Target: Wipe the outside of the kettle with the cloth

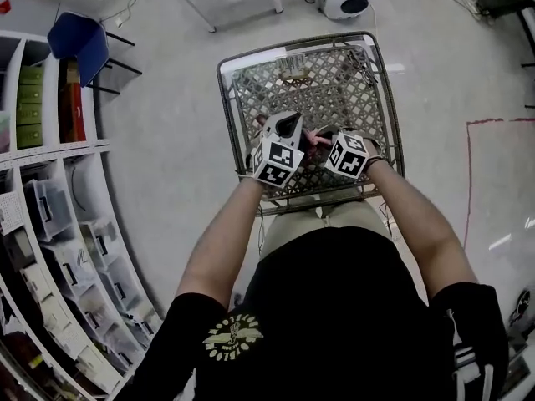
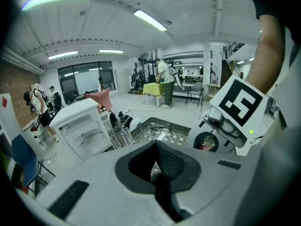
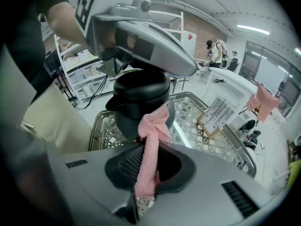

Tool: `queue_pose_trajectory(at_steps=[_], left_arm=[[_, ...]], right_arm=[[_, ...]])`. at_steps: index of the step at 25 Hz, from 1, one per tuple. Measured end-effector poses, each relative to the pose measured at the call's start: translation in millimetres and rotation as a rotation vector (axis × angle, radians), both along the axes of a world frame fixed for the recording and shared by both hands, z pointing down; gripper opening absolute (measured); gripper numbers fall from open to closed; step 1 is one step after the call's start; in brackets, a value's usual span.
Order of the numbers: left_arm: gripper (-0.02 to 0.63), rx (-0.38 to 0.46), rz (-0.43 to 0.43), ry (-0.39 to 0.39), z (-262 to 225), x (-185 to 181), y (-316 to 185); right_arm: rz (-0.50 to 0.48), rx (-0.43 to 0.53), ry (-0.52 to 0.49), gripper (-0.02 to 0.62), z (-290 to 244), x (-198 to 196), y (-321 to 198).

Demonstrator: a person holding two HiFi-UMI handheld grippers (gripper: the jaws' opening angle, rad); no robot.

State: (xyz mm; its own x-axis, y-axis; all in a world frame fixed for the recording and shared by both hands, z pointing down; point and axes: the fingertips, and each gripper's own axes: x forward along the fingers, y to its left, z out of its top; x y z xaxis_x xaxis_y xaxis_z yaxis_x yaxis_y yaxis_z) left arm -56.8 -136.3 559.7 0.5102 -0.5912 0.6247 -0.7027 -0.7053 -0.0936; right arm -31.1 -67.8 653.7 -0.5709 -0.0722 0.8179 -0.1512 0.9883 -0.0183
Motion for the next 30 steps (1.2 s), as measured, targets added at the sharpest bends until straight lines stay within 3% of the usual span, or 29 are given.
queue_pose_trajectory(at_steps=[20,24,30], left_arm=[[0.006,0.007,-0.079,-0.031,3,-16,-8],[0.006,0.008,-0.077,-0.041,2,-19,-7],[0.006,0.010,-0.063,-0.081,4,-17,-4]], right_arm=[[-0.444,0.087,0.025,0.037,32,-46,-58],[-0.446,0.067,0.024,0.037,42,-46,-54],[-0.323,0.017,0.012,0.037,48,-28,-31]])
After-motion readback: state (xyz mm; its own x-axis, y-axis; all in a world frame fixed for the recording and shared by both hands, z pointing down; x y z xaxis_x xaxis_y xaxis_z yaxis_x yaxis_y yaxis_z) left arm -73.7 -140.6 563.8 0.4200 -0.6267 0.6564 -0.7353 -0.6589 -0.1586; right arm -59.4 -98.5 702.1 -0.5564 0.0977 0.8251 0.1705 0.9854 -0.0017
